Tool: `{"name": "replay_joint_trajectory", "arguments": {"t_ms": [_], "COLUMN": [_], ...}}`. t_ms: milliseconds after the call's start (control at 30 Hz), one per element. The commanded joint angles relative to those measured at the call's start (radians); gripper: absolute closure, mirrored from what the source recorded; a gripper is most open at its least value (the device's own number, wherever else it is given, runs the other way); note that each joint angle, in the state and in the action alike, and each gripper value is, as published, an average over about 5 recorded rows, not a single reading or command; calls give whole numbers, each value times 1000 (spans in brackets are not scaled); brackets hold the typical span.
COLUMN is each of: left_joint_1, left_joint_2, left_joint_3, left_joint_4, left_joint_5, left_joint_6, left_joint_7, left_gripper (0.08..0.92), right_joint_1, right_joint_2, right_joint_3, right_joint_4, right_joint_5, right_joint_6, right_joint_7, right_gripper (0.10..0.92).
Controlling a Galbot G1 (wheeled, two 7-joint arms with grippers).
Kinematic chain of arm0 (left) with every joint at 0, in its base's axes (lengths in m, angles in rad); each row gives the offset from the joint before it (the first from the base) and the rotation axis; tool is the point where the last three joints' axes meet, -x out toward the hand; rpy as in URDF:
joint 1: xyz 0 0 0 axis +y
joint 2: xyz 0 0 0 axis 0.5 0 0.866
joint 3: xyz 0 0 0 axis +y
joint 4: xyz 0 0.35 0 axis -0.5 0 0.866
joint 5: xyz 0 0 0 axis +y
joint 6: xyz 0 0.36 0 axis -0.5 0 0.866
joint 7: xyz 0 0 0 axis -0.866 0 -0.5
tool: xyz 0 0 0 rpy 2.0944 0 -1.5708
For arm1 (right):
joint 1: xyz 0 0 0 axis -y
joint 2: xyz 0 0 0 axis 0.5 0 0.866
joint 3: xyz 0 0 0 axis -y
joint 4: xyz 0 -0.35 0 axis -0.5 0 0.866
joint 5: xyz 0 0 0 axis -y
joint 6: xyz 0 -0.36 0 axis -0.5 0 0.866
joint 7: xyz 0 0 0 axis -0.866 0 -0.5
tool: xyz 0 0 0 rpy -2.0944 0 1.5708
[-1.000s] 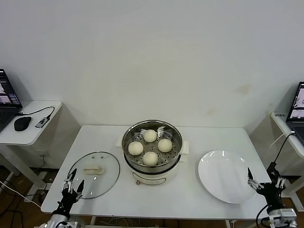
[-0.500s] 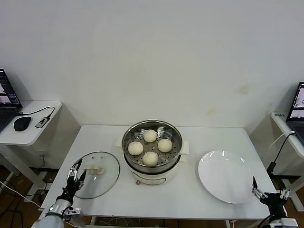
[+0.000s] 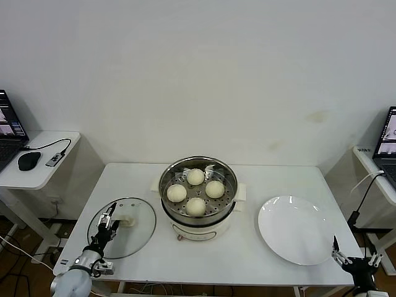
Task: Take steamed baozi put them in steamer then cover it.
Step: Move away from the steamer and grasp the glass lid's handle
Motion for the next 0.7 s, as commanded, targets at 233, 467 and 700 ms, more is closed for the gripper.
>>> {"name": "replay_joint_trajectory", "arguments": {"t_ms": [233,467,700], "left_joint_1": [-80,-87,-85], "left_joint_2": [6,4,2], "left_joint_3": [28,29,50], "left_joint_4": [65,88,95], "left_joint_5": [6,5,-24], "left_joint_6": [-12,-30,-35], "left_joint_7": [13,20,-7], "left_gripper": [223,424,623], "right_joint_1": [-2,3,0], "right_joint_2": [9,14,14], "right_joint_3": [3,-10,-13], "right_joint_4": [-13,-17,-17], "right_joint_5": [-7,-13,-16], "right_joint_6": [5,4,4], "right_joint_7": [5,5,5], "right_gripper": [203,203,203]}}
